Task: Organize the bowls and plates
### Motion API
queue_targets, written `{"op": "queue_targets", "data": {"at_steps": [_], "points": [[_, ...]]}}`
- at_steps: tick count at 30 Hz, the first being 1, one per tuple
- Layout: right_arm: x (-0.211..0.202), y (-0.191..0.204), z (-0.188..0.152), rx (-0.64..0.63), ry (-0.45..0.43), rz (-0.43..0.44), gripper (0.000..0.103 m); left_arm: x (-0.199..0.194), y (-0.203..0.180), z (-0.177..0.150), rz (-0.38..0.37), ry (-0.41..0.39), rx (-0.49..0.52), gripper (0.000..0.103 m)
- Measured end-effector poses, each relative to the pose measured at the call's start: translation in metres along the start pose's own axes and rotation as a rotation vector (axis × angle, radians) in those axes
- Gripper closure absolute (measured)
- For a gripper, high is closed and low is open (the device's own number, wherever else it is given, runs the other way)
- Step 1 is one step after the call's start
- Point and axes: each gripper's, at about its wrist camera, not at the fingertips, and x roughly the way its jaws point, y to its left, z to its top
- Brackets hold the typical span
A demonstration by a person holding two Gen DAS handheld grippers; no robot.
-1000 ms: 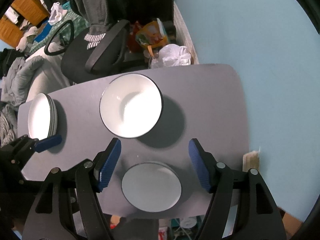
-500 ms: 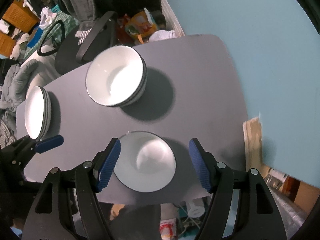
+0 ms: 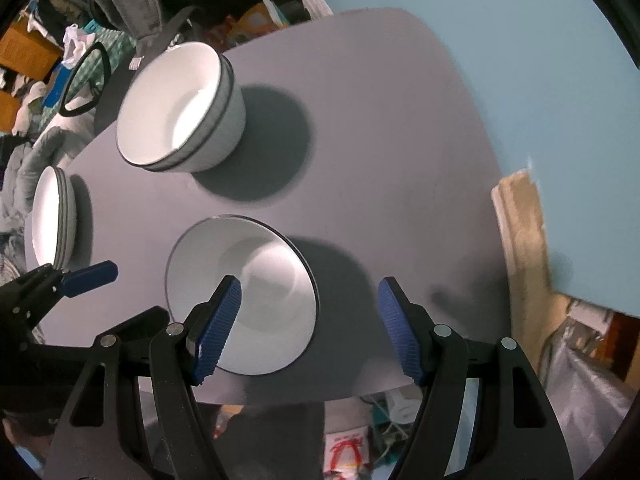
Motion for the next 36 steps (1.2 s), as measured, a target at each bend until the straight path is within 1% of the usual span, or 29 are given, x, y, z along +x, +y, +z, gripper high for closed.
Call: {"op": "queue_targets", "data": {"at_steps": [4, 8, 20, 22, 24, 25, 26, 27, 29, 30, 31, 32, 33, 34, 35, 36], "points": [[0.013, -0.006, -0.003, 0.007, 0.014, 0.015, 0.033, 0.012, -0.001, 0.001, 0.014, 0.01, 0.005, 0.029], [0.023, -0.011, -0.006, 0.018, 0.031, 0.025, 0.033, 0.02, 0.001, 0.002, 0.024, 0.018, -0.011, 0.029], [0.034, -0.008, -0.004, 0.006, 0.019, 0.016, 0.033, 0.044, 0.002, 0.009, 0.049, 0.051, -0.018, 0.029], [0.037, -0.007, -0.003, 0.001, 0.021, 0.01, 0.034, 0.048, 0.003, 0.009, 0.055, 0.054, -0.007, 0.029], [0.038, -0.003, -0.003, -0.005, 0.027, 0.007, 0.043, 0.05, 0.001, 0.01, 0.062, 0.06, -0.01, 0.034], [0.038, -0.002, -0.003, -0.009, 0.03, 0.008, 0.045, 0.051, 0.002, 0.01, 0.059, 0.064, -0.018, 0.041], [0.039, -0.001, -0.003, -0.014, 0.033, 0.007, 0.049, 0.052, 0.002, 0.01, 0.054, 0.068, -0.027, 0.046], [0.039, 0.0, -0.003, -0.022, 0.039, 0.003, 0.055, 0.052, 0.007, 0.011, 0.044, 0.071, -0.042, 0.048], [0.041, 0.001, -0.003, -0.028, 0.049, 0.004, 0.061, 0.053, 0.012, 0.012, 0.022, 0.076, -0.063, 0.055], [0.041, 0.001, -0.002, -0.028, 0.053, 0.003, 0.065, 0.054, 0.014, 0.012, 0.002, 0.083, -0.074, 0.057], [0.042, 0.002, 0.003, -0.028, 0.055, 0.007, 0.066, 0.055, 0.015, 0.012, -0.023, 0.09, -0.085, 0.062], [0.042, 0.003, 0.004, -0.03, 0.058, 0.011, 0.07, 0.055, 0.016, 0.012, -0.043, 0.094, -0.093, 0.066], [0.042, 0.004, 0.005, -0.032, 0.061, 0.011, 0.074, 0.056, 0.016, 0.012, -0.054, 0.096, -0.097, 0.068], [0.042, 0.005, 0.005, -0.034, 0.063, 0.013, 0.075, 0.056, 0.016, 0.012, -0.061, 0.096, -0.101, 0.072], [0.041, 0.006, 0.006, -0.036, 0.062, 0.016, 0.078, 0.056, 0.016, 0.012, -0.067, 0.096, -0.103, 0.076], [0.04, 0.007, 0.007, -0.038, 0.063, 0.018, 0.083, 0.057, 0.017, 0.013, -0.068, 0.095, -0.103, 0.077]]}}
